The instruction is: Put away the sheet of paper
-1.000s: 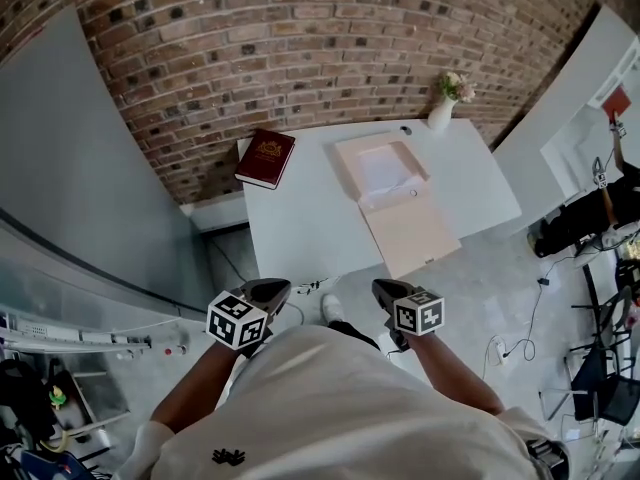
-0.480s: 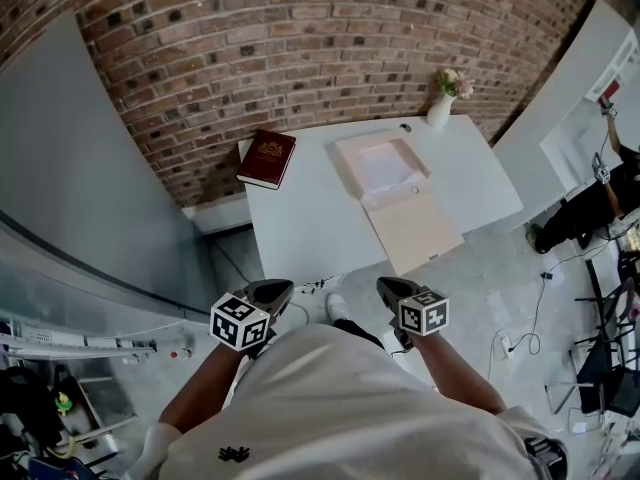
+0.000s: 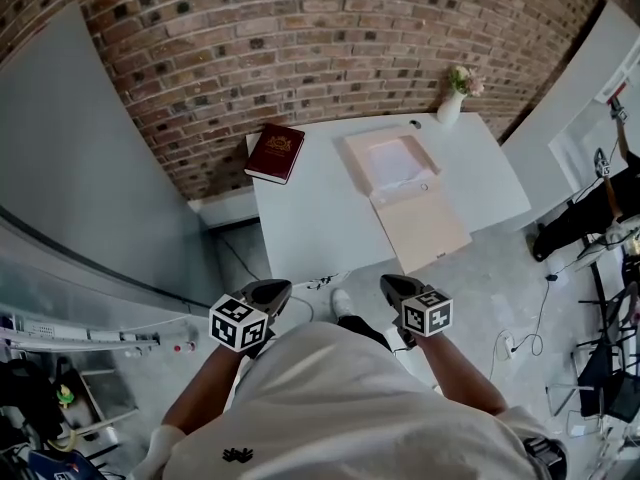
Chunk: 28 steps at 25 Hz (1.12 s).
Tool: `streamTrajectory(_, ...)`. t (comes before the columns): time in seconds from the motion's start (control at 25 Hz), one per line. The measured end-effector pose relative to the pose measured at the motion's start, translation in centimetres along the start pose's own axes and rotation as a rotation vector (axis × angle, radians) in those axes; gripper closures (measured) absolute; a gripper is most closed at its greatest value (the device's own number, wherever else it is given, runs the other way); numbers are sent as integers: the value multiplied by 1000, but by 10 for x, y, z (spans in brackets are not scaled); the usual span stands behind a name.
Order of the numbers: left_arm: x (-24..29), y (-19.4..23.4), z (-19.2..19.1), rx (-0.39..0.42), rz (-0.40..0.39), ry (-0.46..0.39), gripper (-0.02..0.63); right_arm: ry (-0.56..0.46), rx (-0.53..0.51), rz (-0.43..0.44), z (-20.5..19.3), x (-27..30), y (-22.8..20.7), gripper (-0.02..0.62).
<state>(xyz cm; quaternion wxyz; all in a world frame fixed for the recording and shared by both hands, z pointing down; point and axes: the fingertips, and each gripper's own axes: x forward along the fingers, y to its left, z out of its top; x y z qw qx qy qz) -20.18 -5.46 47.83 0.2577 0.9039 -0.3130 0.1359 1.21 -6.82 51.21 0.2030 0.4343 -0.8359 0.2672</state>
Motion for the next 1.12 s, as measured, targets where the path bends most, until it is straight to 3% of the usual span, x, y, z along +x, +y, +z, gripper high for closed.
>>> streamTrajectory(0.28,8,5,3,-3,-6,6,581,8,-14,-12,2,5,-5,568)
streamTrajectory(0.56,25,11,4,-15,4,11,581,25,5,-30,-1,18,-39,568)
streamTrajectory(0.84,52,25,12,-34,30,31,581,11,129,-47,15,40,-100,568)
streamTrajectory(1.12,108,36,46,-22,52,28,581,3,227,-69,40,67,-188,568)
